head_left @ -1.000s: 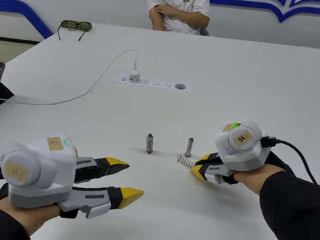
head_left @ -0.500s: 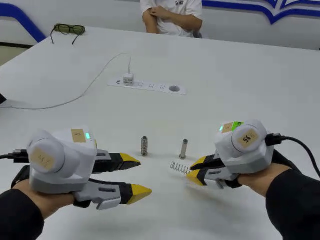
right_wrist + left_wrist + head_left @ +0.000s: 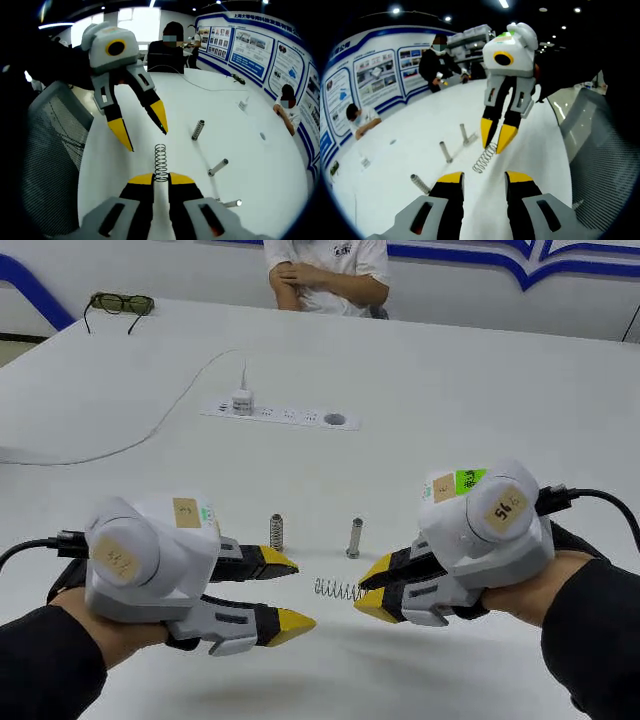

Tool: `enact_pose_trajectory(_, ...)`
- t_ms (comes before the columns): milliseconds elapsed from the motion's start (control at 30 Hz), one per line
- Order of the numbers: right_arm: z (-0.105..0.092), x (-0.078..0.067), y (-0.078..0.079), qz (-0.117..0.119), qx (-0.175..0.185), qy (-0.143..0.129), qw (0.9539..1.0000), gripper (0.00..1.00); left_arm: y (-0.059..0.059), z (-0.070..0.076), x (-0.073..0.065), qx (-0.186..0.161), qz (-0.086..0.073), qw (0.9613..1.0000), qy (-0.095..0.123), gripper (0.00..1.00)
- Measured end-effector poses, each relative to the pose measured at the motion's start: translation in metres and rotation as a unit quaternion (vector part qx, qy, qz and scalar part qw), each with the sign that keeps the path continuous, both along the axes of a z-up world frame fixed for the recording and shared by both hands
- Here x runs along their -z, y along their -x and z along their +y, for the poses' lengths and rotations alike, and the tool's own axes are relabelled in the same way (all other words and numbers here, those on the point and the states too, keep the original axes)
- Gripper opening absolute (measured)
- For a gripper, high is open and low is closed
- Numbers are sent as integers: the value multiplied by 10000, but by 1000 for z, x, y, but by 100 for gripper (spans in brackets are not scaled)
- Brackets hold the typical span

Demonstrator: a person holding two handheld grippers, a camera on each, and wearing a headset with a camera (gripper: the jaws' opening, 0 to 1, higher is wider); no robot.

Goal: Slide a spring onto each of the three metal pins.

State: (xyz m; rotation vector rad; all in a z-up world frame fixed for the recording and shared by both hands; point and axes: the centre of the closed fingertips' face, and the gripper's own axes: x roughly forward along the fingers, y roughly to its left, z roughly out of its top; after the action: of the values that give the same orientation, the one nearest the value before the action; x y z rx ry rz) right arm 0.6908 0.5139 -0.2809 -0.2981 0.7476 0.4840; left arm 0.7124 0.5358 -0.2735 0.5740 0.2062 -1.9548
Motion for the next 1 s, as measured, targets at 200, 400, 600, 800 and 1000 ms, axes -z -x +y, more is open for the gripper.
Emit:
enact_pose_trajectory(200, 14, -7, 2, 11, -286, 84, 9996, 11, 7, 1, -3, 138, -76, 9999, 50, 29)
enact_pose_trajectory(400, 22, -9, 6, 79, -468, 114, 9988, 11, 14, 4, -1, 316, -267, 9991, 72, 22)
enact_pose_trajectory(600, 26, -10, 10, 146, -564, 122, 9982, 11, 18, 5, 2, 489, -469, 9977, 71, 14)
enact_pose_trajectory(800, 29, -16, 13, 200, -596, 108, 9980, 12, 22, 5, 4, 601, -606, 9963, 44, 12)
enact_pose_trajectory(1000, 34, -28, 12, 71, -607, 83, 9981, 11, 25, 5, 4, 619, -546, 9966, 26, 12)
